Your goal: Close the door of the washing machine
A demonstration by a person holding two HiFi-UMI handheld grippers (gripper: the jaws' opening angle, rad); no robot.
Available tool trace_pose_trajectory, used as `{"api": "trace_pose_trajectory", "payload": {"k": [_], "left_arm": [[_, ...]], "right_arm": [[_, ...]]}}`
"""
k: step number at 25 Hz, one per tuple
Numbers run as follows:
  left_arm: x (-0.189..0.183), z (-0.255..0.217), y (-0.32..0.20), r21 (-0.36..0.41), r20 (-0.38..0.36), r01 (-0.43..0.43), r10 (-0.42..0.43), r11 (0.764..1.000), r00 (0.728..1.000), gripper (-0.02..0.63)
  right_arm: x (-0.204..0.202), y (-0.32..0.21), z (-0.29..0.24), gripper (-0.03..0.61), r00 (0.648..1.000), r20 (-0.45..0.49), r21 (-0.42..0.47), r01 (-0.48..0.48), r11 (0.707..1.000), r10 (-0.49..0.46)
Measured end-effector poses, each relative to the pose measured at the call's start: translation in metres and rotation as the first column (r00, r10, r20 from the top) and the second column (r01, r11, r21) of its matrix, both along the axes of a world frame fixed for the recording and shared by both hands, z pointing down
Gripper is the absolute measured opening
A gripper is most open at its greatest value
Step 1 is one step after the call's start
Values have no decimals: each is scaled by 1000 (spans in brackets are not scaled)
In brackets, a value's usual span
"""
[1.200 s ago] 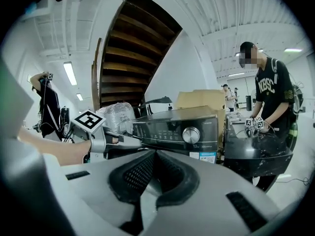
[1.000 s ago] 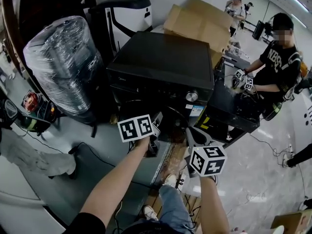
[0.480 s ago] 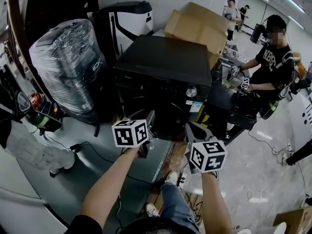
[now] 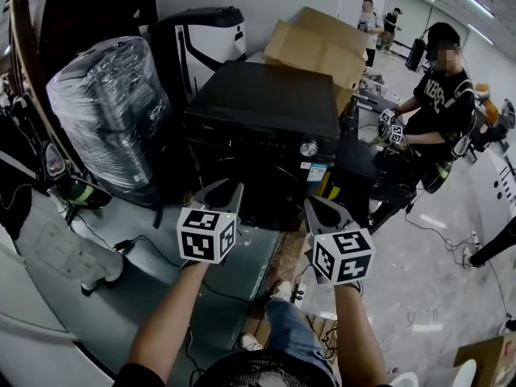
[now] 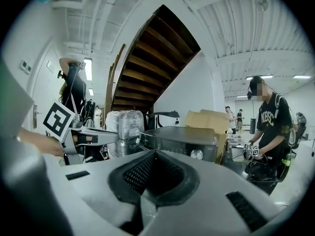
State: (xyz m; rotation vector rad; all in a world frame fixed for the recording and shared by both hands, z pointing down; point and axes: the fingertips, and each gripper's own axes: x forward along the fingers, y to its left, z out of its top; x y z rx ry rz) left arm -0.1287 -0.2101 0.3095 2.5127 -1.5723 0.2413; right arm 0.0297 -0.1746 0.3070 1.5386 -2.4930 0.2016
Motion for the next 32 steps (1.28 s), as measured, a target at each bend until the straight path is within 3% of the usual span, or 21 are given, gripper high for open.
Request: {"api": "trace_pose_trajectory", "payload": {"k": [6,17,24,32], "left_arm": [[-7,-8,17,63,91,8,-14,998,996,77],[-27,6,32,59,99,42,-48,997,994,63],[-36,-4,26,69,57,63,-67,996,996,54],[-25,1,20,60,87,54,-60,997,994,44]], "right_arm": [[6,8,-13,20,1000,5,26,-19,999,19],[12,12,-22,20,999,23,49,-25,998,24],[19,11,-23,19,999,44,58,-31,998,28],[25,3,-20,20,999,45,50,-32,998,29]]}}
